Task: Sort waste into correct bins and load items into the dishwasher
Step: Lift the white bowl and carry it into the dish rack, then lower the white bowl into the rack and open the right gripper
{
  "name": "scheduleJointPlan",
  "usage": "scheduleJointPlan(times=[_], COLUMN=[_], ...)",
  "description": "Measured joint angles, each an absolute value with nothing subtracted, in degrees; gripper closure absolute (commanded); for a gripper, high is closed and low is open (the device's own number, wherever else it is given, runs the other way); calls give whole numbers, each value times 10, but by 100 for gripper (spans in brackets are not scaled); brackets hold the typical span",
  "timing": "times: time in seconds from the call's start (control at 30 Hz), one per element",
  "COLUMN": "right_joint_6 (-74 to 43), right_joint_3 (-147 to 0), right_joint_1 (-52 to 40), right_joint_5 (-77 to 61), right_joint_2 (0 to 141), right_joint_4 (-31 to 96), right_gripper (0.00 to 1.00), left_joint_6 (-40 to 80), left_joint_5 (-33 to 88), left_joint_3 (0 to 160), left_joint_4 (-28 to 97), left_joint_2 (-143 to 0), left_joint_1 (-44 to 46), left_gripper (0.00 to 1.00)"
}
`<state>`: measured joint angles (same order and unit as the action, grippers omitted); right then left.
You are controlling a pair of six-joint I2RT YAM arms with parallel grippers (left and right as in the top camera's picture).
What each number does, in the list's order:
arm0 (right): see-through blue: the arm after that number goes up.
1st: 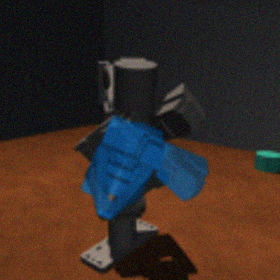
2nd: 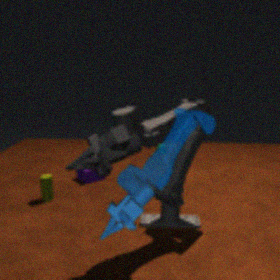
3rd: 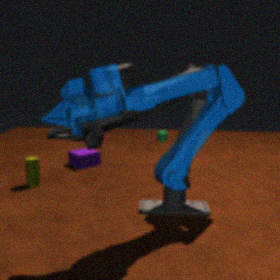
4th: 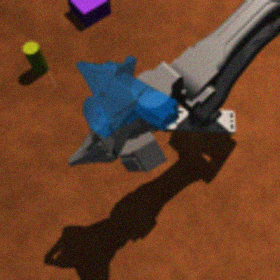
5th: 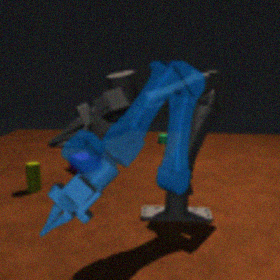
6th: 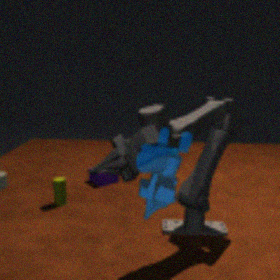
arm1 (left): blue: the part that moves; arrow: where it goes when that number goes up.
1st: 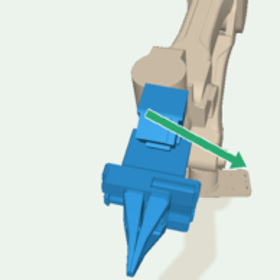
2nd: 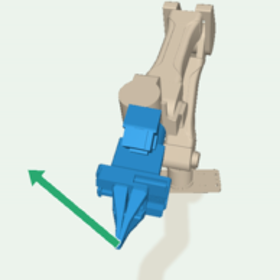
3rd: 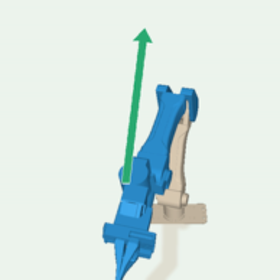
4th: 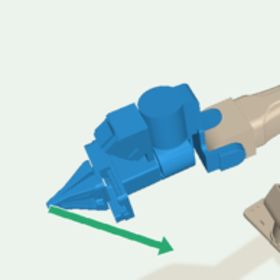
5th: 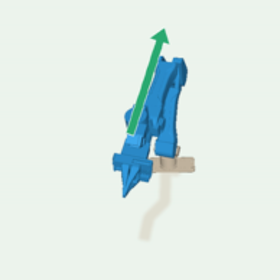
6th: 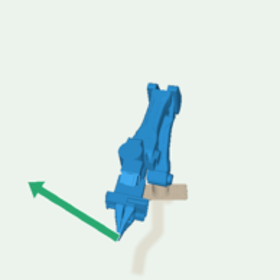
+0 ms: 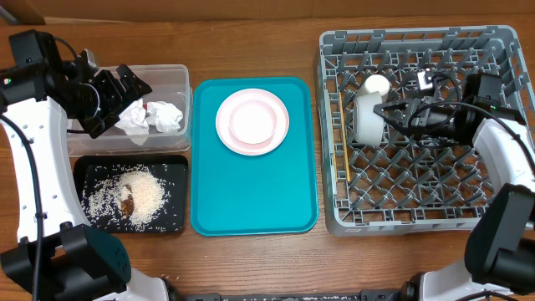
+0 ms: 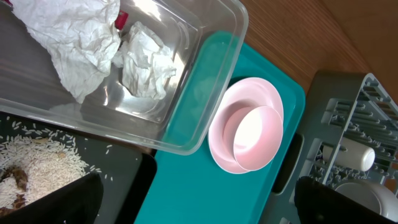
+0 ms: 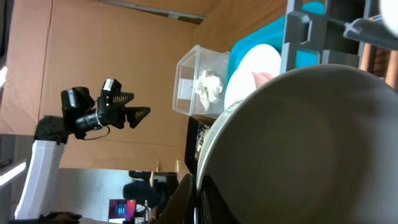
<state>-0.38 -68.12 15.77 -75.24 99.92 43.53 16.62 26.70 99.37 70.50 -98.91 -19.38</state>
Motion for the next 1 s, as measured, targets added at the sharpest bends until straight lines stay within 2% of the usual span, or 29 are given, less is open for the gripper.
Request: scheduleJointPlan(times=[0.07, 0.37, 0.5, 0.53, 0.7, 0.87, 1.0], right_joint_6=[-3, -2, -1, -1, -4, -30, -51], right_joint_3=[-681, -682, -681, -681, -681, -697, -745], right_joint_1=[161, 194, 221, 229, 272, 304, 303], right_joint_5=[-752, -700, -677, -673, -657, -597, -525], right_joint_2=[999, 1002, 1009, 1010, 1011, 1011, 1010], right_joint_4=[437, 448, 452, 453, 455, 462, 512], right_gripper=[96, 81, 69, 64, 55, 54, 61], left_joint_6=[166, 166, 166, 166, 166, 166, 166], left_joint_5=[267, 267, 267, 267, 267, 267, 267], left_joint_3=[994, 994, 994, 994, 994, 994, 994], left_joint_4=[705, 705, 705, 705, 705, 705, 705], left_joint_2=[-989, -989, -989, -989, -989, -989, -989], left_joint_1=[-194, -194, -194, -194, -194, -194, -194], left_gripper=[0, 0, 0, 0, 0, 0, 0])
